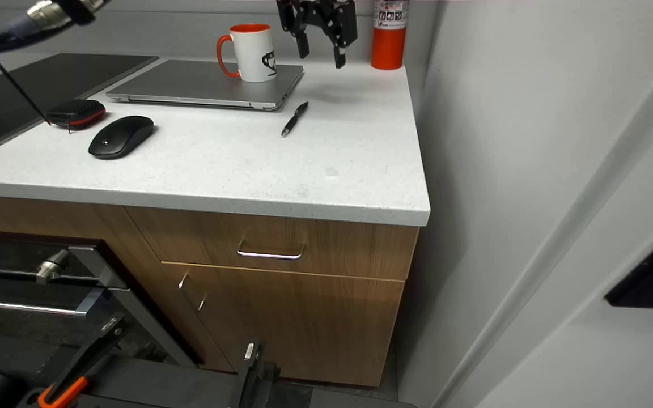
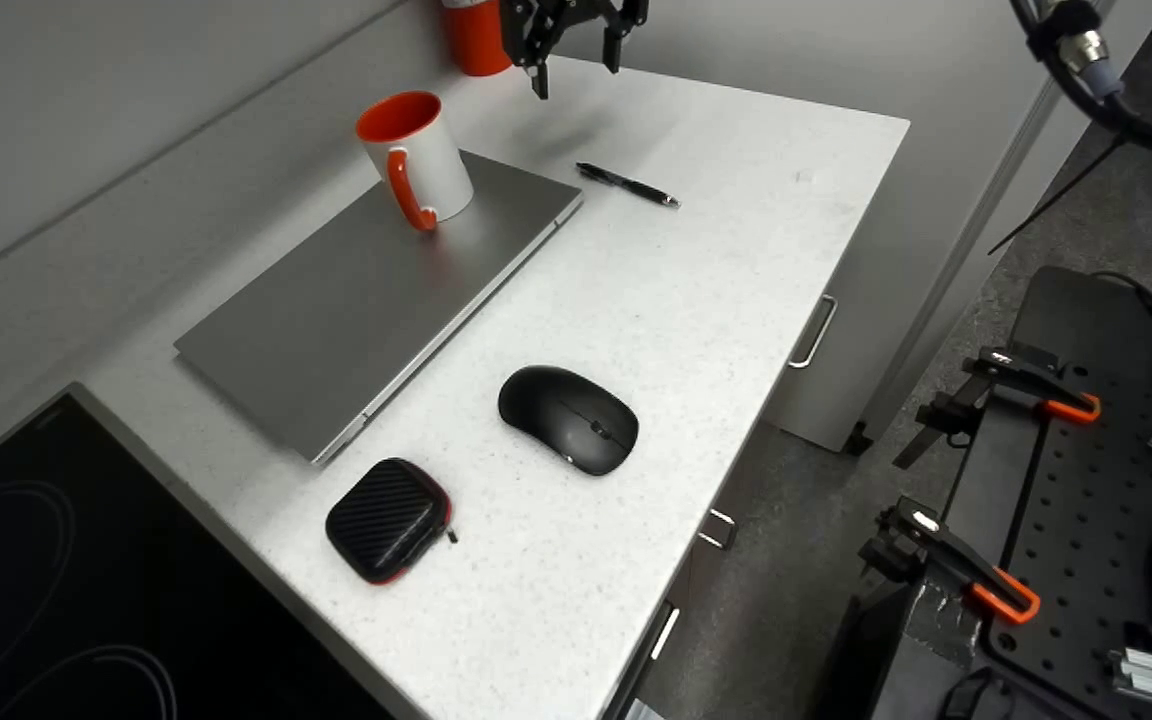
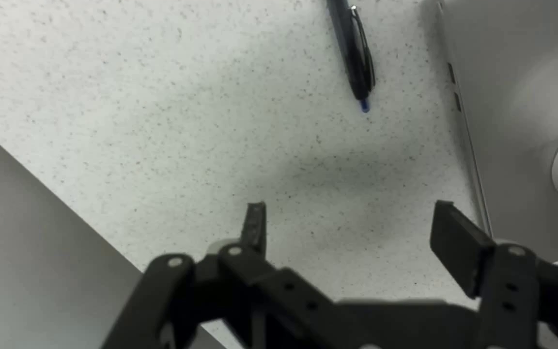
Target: Pick up the pen from the cup and place it on the table
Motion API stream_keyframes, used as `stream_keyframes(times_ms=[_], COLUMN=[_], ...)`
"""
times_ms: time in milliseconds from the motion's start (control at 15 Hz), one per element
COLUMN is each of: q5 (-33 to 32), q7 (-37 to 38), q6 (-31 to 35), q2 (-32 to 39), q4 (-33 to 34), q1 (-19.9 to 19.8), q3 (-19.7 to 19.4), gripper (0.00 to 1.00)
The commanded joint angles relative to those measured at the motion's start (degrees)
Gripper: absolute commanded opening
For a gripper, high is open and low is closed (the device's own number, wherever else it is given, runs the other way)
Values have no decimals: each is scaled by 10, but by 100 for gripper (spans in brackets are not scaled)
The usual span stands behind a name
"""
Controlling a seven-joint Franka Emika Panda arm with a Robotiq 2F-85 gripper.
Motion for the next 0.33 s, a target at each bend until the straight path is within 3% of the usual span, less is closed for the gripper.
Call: stream_keyframes(times_ms=[0, 267], q5=[7, 13], q7=[-3, -4], q6=[-1, -1], q2=[1, 5], q4=[3, 8], q1=[2, 2], q3=[-1, 1], gripper=[97, 100])
